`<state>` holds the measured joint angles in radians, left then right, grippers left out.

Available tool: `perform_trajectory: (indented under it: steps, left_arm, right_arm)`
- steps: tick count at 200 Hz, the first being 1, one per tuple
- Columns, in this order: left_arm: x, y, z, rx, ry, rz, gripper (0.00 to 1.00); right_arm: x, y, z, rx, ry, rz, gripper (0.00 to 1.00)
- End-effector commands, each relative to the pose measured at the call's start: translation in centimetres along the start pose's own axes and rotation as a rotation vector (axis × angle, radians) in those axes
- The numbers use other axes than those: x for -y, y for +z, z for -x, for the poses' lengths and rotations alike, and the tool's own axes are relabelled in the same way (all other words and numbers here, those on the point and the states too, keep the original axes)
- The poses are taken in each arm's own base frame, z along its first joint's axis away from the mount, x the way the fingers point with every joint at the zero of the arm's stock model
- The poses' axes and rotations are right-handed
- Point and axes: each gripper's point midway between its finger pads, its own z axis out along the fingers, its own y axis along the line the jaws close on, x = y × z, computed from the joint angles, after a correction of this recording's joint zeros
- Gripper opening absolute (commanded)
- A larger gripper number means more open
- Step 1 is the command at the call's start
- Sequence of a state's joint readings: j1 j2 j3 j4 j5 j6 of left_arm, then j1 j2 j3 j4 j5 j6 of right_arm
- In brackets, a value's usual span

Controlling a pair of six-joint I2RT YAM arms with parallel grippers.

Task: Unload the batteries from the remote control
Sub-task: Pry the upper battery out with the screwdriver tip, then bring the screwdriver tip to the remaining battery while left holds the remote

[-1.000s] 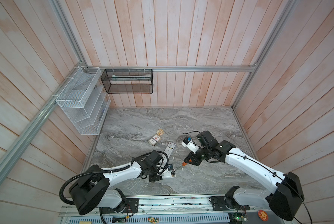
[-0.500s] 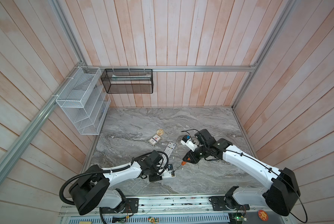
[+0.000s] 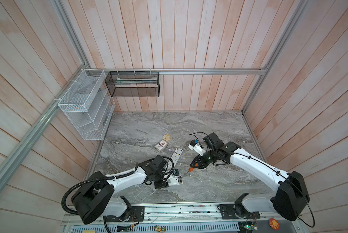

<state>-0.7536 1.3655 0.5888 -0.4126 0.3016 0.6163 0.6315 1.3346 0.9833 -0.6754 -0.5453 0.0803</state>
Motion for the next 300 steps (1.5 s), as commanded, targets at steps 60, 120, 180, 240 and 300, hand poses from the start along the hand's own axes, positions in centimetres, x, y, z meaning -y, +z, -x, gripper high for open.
perform_trajectory:
  steps: [60,120,180,240,300]
  left_arm:
    - [0.5,0.2,1.0,0.048,-0.04,-0.08,0.15]
    - [-0.3,0.2,0.4,0.028,-0.039,-0.028,0.15]
    - [-4.5,-3.1,1.7,0.127,-0.195,0.101,0.15]
    - [-4.8,-4.0,0.8,0.141,-0.145,0.155,0.15]
    - [-5.1,-4.4,1.1,0.14,-0.145,0.174,0.15]
  right_arm:
    - [-4.3,-1.9,1.5,0.123,0.044,0.221,0.0]
    - [-2.7,-2.2,1.2,0.056,0.006,0.105,0.0]
    - [-2.3,-3.0,2.5,0.1,-0.009,0.083,0.0]
    - [-2.2,-2.8,2.9,0.122,0.0,0.099,0.0]
    - [-3.9,-1.6,4.3,0.154,-0.034,0.16,0.0]
